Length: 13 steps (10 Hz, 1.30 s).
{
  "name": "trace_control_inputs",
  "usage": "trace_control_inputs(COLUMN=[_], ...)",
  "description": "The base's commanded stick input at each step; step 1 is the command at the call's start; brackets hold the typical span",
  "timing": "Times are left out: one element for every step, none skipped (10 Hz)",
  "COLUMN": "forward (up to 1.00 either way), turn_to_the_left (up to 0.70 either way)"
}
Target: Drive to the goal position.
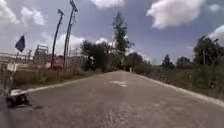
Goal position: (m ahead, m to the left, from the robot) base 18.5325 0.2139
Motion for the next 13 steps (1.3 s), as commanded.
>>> trace_control_inputs(forward=[0.50, 0.50, 0.50, 0.50, 0.50, 0.50, 0.50, 0.50, 0.50, 0.50, 0.50, 0.50, 0.50], turn_to_the_left=[0.00, 0.00, 0.00, -0.08, -0.48, -0.50, -0.50, -0.33, 0.00, 0.00, 0.00, 0.00, 0.00])
